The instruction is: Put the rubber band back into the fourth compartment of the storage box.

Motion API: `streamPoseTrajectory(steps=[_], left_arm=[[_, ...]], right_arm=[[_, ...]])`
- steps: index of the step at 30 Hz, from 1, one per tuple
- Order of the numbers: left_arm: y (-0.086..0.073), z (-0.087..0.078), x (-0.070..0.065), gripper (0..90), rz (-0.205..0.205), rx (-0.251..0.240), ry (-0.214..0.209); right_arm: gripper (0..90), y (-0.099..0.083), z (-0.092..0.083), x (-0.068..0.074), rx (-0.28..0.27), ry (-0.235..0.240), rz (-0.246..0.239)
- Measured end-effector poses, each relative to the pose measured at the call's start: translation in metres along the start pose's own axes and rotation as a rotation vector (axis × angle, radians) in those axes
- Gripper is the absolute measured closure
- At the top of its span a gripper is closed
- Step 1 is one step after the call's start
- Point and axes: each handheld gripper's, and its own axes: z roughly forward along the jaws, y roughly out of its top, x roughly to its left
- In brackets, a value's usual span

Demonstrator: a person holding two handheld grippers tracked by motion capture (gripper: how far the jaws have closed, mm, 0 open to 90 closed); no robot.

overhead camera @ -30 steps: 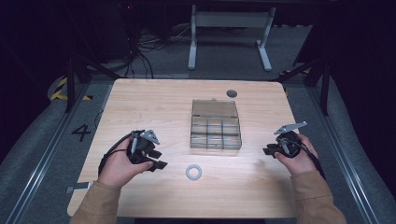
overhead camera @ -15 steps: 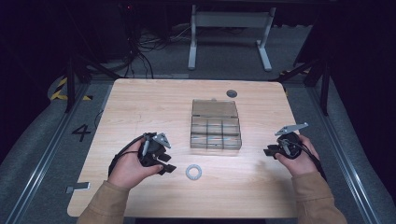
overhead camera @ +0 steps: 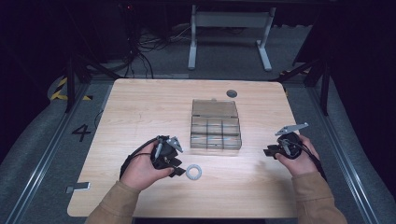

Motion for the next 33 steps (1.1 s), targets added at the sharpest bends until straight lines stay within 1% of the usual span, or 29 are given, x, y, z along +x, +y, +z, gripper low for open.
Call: streamPoseTrajectory(steps=[2,4,6,7,8,9,10,11,14,15,16,17,18,20,23,25,27,29,30,33], left_arm=[[0.002,0.004,-0.001,62.8,0.001,0.003,-0.004],[0.005,0.009,-0.002,63.4,0.012,0.008,-0.011],[0.006,0.011,-0.003,63.9,0.010,0.008,-0.013],[0.007,0.016,-0.003,64.1,0.024,0.015,-0.018],[0.008,0.019,-0.004,64.2,0.023,0.018,-0.020],[0.009,0.021,-0.004,64.4,0.031,0.023,-0.022],[0.010,0.024,-0.004,64.6,0.028,0.024,-0.027],[0.010,0.026,-0.004,64.9,0.036,0.027,-0.029],[0.012,0.035,-0.006,65.7,0.043,0.041,-0.040],[0.013,0.037,-0.006,65.9,0.042,0.052,-0.044],[0.013,0.040,-0.006,66.3,0.050,0.050,-0.042],[0.014,0.043,-0.006,66.7,0.056,0.061,-0.046],[0.014,0.043,-0.006,67.0,0.056,0.061,-0.046],[0.015,0.049,-0.007,67.2,0.062,0.068,-0.053],[0.016,0.053,-0.007,67.5,0.071,0.076,-0.053],[0.017,0.059,-0.007,67.5,0.078,0.079,-0.044],[0.017,0.063,-0.007,68.1,0.081,0.085,-0.044],[0.018,0.066,-0.007,68.7,0.084,0.094,-0.037],[0.018,0.067,-0.008,69.1,0.079,0.098,-0.035],[0.018,0.070,-0.008,69.7,0.084,0.099,-0.030]], right_arm=[[71.4,0.000,0.000,0.000,-0.001,0.002,0.000],[71.4,0.000,0.000,0.000,0.001,0.001,-0.001],[71.3,-0.001,0.000,0.000,0.001,0.004,0.000],[71.3,-0.001,0.000,0.000,0.000,0.005,0.000],[71.3,-0.001,0.000,-0.001,0.000,0.005,0.000],[71.2,-0.001,0.000,-0.001,0.000,0.006,0.001],[71.2,-0.001,0.000,-0.001,0.000,0.004,0.002],[71.1,-0.001,0.000,-0.001,0.001,0.006,0.001],[71.1,-0.001,0.000,-0.001,0.002,0.006,0.002],[71.0,-0.001,0.001,-0.001,0.002,0.009,0.003],[70.9,-0.001,0.001,-0.001,0.002,0.009,0.003],[70.9,-0.001,0.001,-0.001,0.002,0.010,0.003],[70.9,-0.001,0.001,-0.001,0.002,0.010,0.003],[70.8,-0.001,0.001,-0.001,0.001,0.014,0.003],[70.8,-0.001,0.001,-0.001,0.000,0.014,0.004],[70.8,-0.001,0.001,-0.001,0.001,0.017,0.004],[70.7,-0.001,0.002,0.000,0.002,0.017,0.003],[70.7,-0.001,0.002,0.000,0.004,0.015,0.001],[70.7,-0.001,0.002,0.000,0.003,0.018,0.001],[70.7,-0.001,0.002,0.000,0.003,0.019,0.001]])
